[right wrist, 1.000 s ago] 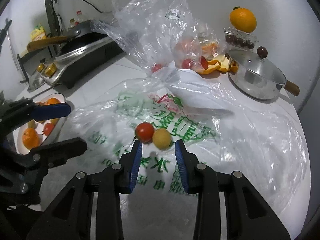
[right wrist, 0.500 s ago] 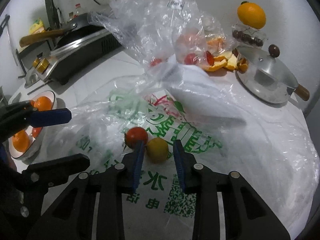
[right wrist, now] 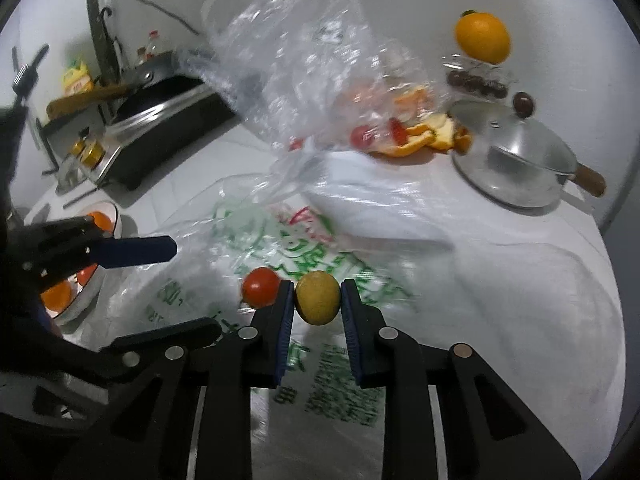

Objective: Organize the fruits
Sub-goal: 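Grasp a red tomato with the left gripper while the right gripper grasps a yellow fruit, then carry the red tomato and yellow fruit over the white plate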

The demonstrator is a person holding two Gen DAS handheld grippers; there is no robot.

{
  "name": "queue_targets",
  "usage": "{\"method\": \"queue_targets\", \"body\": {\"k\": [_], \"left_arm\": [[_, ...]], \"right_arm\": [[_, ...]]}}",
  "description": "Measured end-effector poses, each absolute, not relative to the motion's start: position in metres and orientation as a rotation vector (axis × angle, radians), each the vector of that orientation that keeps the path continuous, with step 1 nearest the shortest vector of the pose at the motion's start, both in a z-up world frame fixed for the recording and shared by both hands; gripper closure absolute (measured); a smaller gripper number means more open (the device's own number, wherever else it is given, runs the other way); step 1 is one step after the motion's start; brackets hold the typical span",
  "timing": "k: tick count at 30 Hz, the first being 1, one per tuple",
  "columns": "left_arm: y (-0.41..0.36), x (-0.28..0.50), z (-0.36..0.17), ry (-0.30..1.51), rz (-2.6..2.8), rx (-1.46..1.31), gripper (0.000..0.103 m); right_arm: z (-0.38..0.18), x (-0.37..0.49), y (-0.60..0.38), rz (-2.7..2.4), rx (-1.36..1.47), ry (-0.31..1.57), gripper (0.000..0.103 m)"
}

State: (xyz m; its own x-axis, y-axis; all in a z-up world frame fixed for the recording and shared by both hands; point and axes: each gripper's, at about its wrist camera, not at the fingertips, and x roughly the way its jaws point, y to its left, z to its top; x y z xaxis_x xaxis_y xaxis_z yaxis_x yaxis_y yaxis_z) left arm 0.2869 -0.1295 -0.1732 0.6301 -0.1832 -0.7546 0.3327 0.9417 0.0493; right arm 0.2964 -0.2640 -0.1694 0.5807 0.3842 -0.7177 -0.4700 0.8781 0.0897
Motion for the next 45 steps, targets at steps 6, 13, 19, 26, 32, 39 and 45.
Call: {"method": "queue_targets", "body": {"k": [6,13,19,26,32,39,45], "left_arm": [[-0.147,0.3,-0.179,0.847,-0.32,0.239,0.039],[-0.156,0.315,-0.188,0.866,-0.309,0.293,0.056],[-0.161,0.32,-0.194,0.874,-0.329,0.305,0.065],[-0.154,0.323,-0.196,0.874,-0.317,0.294,0.076],[-0.151,0.315,-0.191,0.858,-0.318,0.276,0.076],[-0.145,0.298,-0.171,0.816,-0.342,0.244,0.076],[-0.139,0.283,-0.157,0.785,-0.351,0.228,0.076]], "right_arm": [[-0.169,0.293,-0.285,0.473,-0.081,0.802,0.078],[-0.173,0.294,-0.299,0.454,-0.042,0.802,0.078],[-0.179,0.295,-0.304,0.446,-0.027,0.813,0.078],[-0.181,0.296,-0.305,0.442,-0.024,0.814,0.078],[-0.176,0.292,-0.304,0.424,-0.033,0.808,0.077],[-0.165,0.281,-0.298,0.411,-0.054,0.792,0.077],[-0.156,0.27,-0.288,0.415,-0.072,0.781,0.078]]}}
